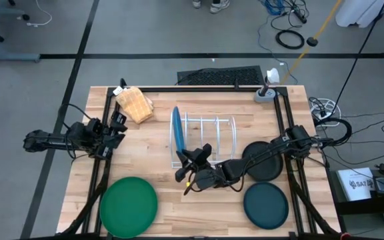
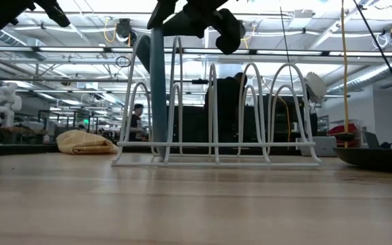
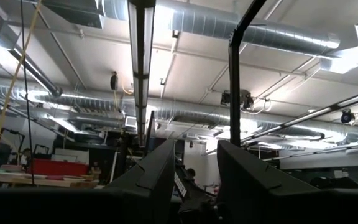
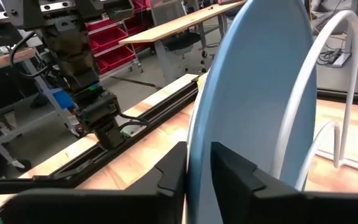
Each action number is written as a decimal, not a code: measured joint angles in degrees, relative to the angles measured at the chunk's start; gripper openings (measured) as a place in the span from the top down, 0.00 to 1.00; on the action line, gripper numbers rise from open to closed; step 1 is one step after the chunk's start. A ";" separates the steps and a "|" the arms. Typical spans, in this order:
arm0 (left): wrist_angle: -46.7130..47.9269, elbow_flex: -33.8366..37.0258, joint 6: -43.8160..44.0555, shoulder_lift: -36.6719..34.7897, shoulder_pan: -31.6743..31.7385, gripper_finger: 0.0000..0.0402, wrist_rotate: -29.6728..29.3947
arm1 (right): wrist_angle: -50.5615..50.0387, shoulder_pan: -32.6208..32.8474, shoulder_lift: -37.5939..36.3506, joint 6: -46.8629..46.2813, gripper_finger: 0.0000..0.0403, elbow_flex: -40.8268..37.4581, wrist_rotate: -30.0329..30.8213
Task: Sort dishes
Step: Put the light blue plate in the dishwasher rack, then put the green plate in the dishwasher rack
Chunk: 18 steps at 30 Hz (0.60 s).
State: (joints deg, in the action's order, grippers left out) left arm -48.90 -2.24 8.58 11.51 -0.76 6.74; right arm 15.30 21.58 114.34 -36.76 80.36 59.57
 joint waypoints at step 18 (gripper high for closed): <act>0.20 0.00 0.00 0.00 0.01 0.67 0.00 | 7.35 0.00 -1.18 16.34 0.58 0.00 3.39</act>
State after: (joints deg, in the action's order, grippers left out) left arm -48.71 -2.24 8.58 11.51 -0.75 6.74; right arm 22.65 21.58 113.16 -20.42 80.36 62.96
